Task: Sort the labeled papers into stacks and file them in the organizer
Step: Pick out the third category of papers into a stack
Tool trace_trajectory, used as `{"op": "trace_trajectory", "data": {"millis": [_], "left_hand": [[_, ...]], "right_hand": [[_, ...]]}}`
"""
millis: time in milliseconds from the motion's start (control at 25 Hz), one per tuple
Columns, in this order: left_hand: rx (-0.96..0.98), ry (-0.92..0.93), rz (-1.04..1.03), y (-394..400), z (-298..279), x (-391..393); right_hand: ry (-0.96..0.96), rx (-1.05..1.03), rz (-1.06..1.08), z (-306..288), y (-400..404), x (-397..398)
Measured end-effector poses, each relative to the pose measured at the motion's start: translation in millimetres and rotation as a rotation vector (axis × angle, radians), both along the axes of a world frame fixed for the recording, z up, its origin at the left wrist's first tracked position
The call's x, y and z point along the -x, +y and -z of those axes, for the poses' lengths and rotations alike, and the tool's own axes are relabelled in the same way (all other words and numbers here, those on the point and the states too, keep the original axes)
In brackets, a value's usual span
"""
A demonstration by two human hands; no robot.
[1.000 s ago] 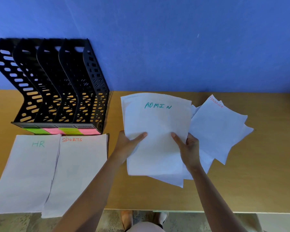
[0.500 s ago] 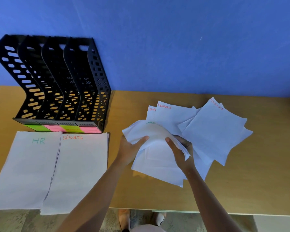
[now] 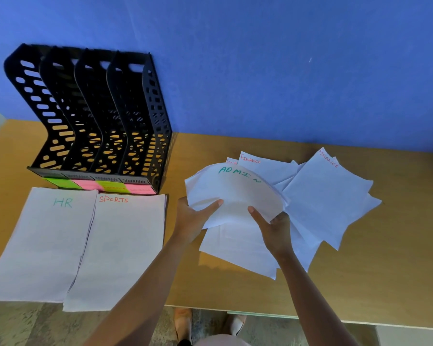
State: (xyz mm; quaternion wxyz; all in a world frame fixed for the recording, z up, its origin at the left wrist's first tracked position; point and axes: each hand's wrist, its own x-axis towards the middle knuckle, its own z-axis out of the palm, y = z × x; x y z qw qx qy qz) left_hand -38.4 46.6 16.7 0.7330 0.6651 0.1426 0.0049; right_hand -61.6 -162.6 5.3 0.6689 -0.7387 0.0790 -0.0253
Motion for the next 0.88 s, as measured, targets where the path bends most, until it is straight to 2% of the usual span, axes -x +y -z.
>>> {"op": "trace_trajectory", "data": {"millis": [120, 240, 280, 400, 600, 720, 800, 880], "left_hand": [[0.004, -0.053, -0.043, -0.1, -7.2, -1.1], [0.039, -0.039, -0.036, -4.2, -5.7, -0.8], [0.048, -0.034, -0.012, -5.7, -3.7, 0.2], [0.047, -0.018, 0.036, -5.7, 1.0, 2.7], [-0.006, 0.000, -0.028, 5.7, -1.3, -2.8], [-0.040, -0.008, -0.112, 23.0, -11.6, -5.8], [-0.018, -0.055, -0.176, 46.6, -13.6, -7.0], [-0.060, 0.020, -0.227, 76.4, -14.7, -3.7]], "right_hand": [[-0.053, 0.050, 0.068, -6.0, 2.1, 2.8], [-0.151, 0.066, 0.026, -10.2, 9.6, 6.6], [-0.143, 0.095, 0.003, -10.0, 10.4, 7.7], [0.044, 0.106, 0.026, -7.6, 11.2, 8.8], [0.024, 0.106, -0.011, -8.8, 12.6, 5.2], [-0.063, -0.059, -0.093, -1.9, 19.4, -1.9], [-0.013, -0.258, -0.041, 7.7, 23.0, -9.3], [0.052, -0.264, -0.003, 19.8, 28.5, -13.0]]}}
